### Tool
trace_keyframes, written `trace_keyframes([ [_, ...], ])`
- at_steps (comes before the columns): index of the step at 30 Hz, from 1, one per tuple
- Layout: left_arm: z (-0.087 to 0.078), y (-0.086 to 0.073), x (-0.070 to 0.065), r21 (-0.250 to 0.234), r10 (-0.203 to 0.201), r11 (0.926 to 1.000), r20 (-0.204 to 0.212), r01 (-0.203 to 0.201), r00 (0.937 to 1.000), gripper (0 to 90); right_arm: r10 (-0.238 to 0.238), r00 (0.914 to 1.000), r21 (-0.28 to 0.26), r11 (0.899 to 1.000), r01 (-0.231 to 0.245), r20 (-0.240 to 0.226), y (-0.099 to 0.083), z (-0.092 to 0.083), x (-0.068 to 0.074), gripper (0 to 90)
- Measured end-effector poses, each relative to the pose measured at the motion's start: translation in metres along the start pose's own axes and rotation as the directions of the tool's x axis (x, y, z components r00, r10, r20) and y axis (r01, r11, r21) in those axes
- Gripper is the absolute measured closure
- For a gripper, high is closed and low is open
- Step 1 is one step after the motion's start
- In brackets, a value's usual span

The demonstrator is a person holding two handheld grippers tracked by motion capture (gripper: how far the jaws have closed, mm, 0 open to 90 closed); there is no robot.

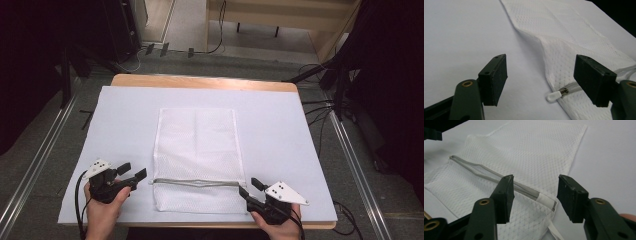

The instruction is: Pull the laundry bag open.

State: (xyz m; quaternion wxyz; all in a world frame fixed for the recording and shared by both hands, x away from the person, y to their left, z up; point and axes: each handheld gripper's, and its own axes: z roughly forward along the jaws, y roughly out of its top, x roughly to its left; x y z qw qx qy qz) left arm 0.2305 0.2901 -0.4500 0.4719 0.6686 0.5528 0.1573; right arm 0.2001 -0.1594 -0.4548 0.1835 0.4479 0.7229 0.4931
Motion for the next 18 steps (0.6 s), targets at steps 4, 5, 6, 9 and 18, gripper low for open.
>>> trace_keyframes([
  [4, 0.001, 0.000, 0.001, 0.005, 0.030, 0.9995, -0.030, -0.030, 0.9991, 18.4, 0.016, 0.9994, -0.002, 1.000, -0.016, 0.031, 0.000, -0.002, -0.009, 37.1],
  [5, 0.000, 0.000, 0.002, 0.007, 0.036, 0.9993, -0.025, -0.036, 0.9990, 17.2, 0.019, 0.9991, -0.004, 1.000, -0.019, 0.039, 0.000, -0.002, -0.012, 36.3],
  [6, 0.001, 0.000, 0.002, 0.004, 0.035, 0.9994, -0.025, -0.035, 0.9991, 16.3, 0.029, 0.9986, -0.006, 1.000, -0.028, 0.045, 0.000, -0.003, -0.015, 36.0],
  [9, 0.000, 0.000, 0.004, 0.000, 0.073, 0.9973, -0.002, -0.073, 0.9973, 12.3, 0.046, 0.9972, -0.014, 0.999, -0.045, 0.060, 0.001, -0.006, -0.025, 33.9],
  [18, -0.003, 0.001, 0.008, -0.015, 0.095, 0.9953, -0.005, -0.095, 0.9954, 9.7, 0.075, 0.9926, -0.009, 0.997, -0.075, 0.096, 0.001, -0.015, -0.054, 25.0],
])
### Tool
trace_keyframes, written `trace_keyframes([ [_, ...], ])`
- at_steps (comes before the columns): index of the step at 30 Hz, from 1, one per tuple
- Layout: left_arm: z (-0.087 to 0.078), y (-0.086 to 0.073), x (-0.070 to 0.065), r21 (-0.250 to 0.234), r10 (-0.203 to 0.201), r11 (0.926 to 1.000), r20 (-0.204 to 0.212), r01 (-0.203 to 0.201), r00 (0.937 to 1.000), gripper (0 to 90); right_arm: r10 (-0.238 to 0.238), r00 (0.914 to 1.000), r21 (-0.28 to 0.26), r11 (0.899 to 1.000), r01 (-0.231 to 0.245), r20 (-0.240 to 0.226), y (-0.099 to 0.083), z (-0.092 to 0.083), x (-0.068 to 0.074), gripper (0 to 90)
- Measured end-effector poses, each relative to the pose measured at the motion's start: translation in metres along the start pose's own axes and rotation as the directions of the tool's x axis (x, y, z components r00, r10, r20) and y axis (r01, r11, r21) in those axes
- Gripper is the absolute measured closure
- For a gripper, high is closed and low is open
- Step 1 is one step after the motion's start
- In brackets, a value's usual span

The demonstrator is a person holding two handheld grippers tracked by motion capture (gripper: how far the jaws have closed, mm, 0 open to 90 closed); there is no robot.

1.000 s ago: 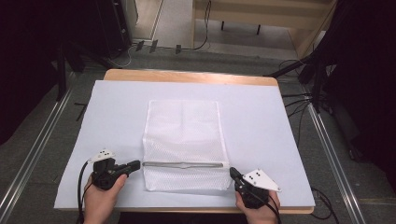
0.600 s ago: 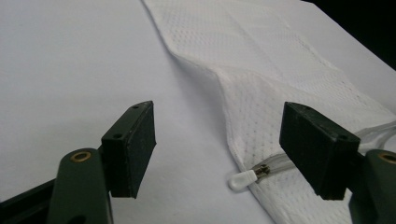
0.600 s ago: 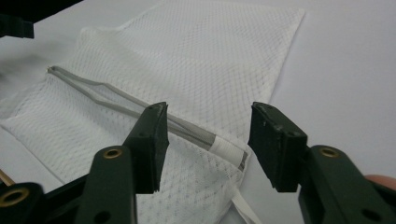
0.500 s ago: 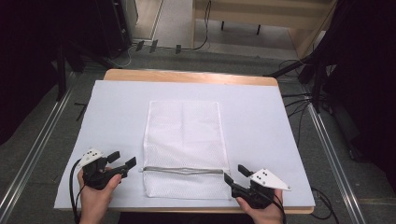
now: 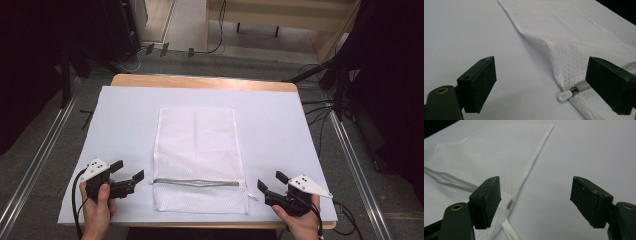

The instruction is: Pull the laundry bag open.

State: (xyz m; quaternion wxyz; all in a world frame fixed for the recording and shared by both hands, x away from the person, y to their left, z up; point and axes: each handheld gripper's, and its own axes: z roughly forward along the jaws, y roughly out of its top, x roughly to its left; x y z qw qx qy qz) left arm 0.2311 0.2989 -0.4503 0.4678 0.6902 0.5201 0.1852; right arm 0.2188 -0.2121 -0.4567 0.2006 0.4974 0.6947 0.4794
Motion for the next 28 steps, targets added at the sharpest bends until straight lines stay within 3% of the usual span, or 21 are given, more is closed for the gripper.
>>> trace_keyframes([
  [6, 0.001, -0.001, 0.003, 0.021, 0.041, 0.9989, -0.008, -0.041, 0.9991, 7.7, 0.017, 0.9987, -0.006, 1.000, -0.017, 0.048, 0.000, -0.005, -0.020, 23.9],
  [11, -0.001, -0.002, 0.006, 0.021, 0.047, 0.9986, 0.009, -0.047, 0.9988, 1.9, 0.027, 0.9957, -0.007, 1.000, -0.026, 0.089, -0.001, -0.009, -0.036, 22.7],
  [18, -0.003, -0.002, 0.010, 0.014, 0.048, 0.9988, -0.007, -0.047, 0.9988, 1.6, 0.068, 0.9874, -0.014, 0.998, -0.067, 0.143, -0.002, -0.016, -0.058, 22.8],
  [28, -0.003, -0.003, 0.013, 0.021, 0.056, 0.9982, -0.037, -0.056, 0.9977, 1.6, 0.078, 0.9840, -0.016, 0.997, -0.076, 0.160, -0.004, -0.016, -0.067, 22.9],
])
